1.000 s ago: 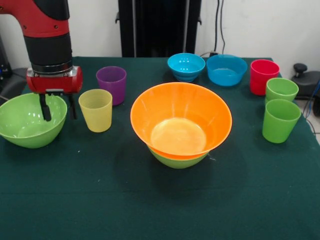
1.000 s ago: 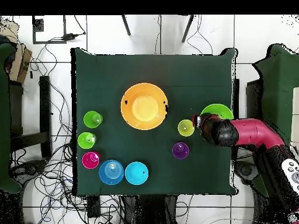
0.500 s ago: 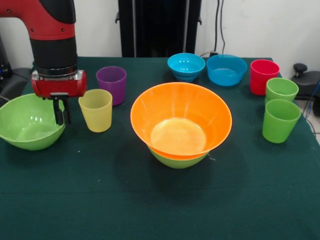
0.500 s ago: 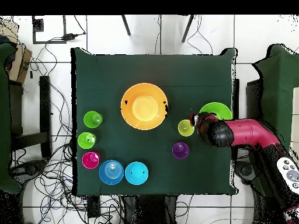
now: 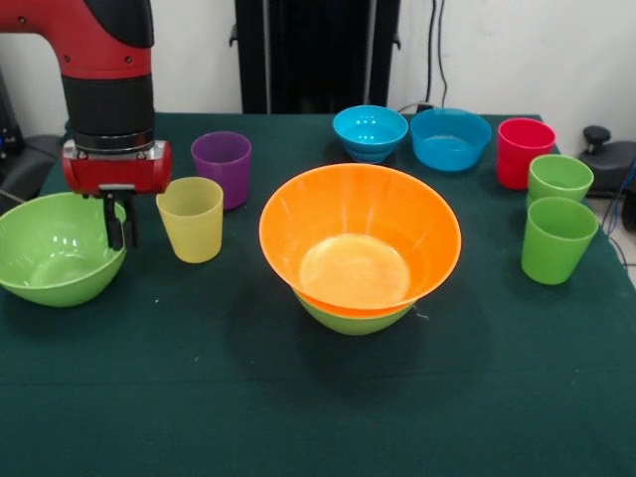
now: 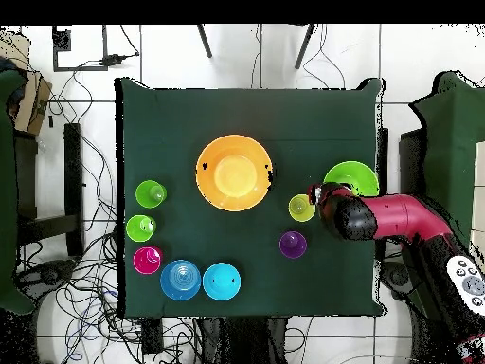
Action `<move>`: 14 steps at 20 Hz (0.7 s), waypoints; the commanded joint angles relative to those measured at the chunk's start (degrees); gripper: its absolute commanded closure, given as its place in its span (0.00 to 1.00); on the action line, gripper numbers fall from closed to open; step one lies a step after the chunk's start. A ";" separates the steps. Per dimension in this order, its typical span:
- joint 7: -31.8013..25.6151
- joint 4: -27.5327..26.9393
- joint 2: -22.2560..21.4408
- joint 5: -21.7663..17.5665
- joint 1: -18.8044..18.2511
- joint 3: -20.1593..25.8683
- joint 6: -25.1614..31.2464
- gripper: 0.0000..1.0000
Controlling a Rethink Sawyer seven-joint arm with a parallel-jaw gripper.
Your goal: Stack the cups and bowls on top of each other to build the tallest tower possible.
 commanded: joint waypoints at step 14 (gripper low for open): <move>-2.53 10.35 -12.83 2.86 1.11 -2.45 2.86 1.00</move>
